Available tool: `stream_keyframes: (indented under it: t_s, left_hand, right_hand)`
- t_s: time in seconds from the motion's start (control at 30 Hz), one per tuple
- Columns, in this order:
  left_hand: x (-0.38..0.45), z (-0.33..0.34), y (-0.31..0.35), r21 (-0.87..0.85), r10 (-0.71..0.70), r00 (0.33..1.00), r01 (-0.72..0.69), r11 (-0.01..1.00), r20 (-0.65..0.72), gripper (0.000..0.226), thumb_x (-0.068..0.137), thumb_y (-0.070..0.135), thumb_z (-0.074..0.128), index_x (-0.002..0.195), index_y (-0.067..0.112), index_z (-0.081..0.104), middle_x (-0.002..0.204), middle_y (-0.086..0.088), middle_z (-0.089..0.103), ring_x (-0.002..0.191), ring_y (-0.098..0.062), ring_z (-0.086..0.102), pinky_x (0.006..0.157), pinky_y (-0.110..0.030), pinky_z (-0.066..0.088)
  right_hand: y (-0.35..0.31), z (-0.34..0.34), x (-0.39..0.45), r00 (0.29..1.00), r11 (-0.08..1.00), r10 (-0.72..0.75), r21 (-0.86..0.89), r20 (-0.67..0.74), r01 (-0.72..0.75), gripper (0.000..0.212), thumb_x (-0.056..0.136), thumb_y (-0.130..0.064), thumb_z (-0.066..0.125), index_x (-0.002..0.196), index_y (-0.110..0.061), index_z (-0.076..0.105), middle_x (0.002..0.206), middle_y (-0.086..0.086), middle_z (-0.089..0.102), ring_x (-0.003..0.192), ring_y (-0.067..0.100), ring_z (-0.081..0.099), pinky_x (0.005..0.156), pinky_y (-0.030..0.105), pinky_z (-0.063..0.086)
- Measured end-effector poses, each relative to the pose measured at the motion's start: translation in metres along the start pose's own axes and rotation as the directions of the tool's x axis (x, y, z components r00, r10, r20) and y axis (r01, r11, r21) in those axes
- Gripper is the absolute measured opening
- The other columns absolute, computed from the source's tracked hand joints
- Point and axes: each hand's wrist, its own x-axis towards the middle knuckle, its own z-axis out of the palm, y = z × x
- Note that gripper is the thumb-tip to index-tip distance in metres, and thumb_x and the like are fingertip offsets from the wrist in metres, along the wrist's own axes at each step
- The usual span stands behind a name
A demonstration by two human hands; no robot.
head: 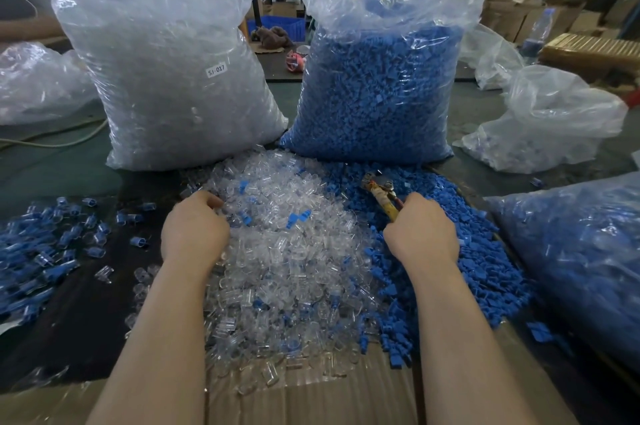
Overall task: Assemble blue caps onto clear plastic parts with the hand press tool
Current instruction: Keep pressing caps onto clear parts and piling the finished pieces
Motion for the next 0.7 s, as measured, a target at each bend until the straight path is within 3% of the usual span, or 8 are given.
stream_keyframes:
  t_s: [0.23, 0.4, 0.53, 0.7]
  left_hand:
    - [0.002, 0.004, 0.0, -0.001, 0.001, 0.999, -0.001, 1.0, -0.04, 0.026, 0.094, 0.013, 0.056, 0.119, 0.019, 0.061, 0.113, -0.011, 0.063, 0.097, -0.03, 0.059, 0.077, -0.039, 0.05]
    - [0.001, 0.007, 0.001, 0.031, -0.021, 0.999, 0.022, 0.999, -0.039, 0.026, 0.096, 0.019, 0.055, 0.122, 0.015, 0.057, 0.124, -0.016, 0.056, 0.098, -0.032, 0.057, 0.077, -0.039, 0.044]
    - [-0.002, 0.011, 0.001, 0.0, 0.02, 0.991, -0.02, 1.0, -0.129, 0.024, 0.095, 0.02, 0.053, 0.117, 0.011, 0.056, 0.115, -0.017, 0.058, 0.086, -0.025, 0.05, 0.072, -0.038, 0.039]
    - [-0.009, 0.007, 0.006, -0.174, 0.136, 0.957, -0.185, 0.967, -0.256, 0.022, 0.091, 0.017, 0.06, 0.113, 0.014, 0.065, 0.099, -0.002, 0.066, 0.087, -0.017, 0.055, 0.077, -0.034, 0.044]
  right_hand:
    - [0.001, 0.001, 0.0, 1.0, 1.0, -0.013, 0.024, -0.016, 0.013, 0.013, 0.088, -0.017, 0.062, 0.094, -0.015, 0.05, 0.078, 0.002, 0.044, 0.059, 0.017, 0.038, 0.045, 0.028, 0.025]
    - [0.001, 0.002, 0.002, 0.998, 0.996, -0.064, 0.053, -0.026, 0.065, 0.014, 0.088, -0.021, 0.059, 0.099, -0.016, 0.051, 0.095, 0.007, 0.056, 0.075, 0.026, 0.049, 0.054, 0.03, 0.033]
    - [0.001, 0.003, 0.002, 0.994, 0.991, -0.094, 0.092, -0.06, 0.099, 0.012, 0.086, -0.021, 0.058, 0.096, -0.018, 0.052, 0.089, 0.006, 0.056, 0.075, 0.028, 0.051, 0.057, 0.032, 0.036]
    - [0.001, 0.004, 0.005, 0.99, 0.978, -0.104, 0.169, -0.098, 0.12, 0.008, 0.084, -0.018, 0.058, 0.087, -0.018, 0.051, 0.076, 0.002, 0.052, 0.063, 0.02, 0.046, 0.051, 0.028, 0.031]
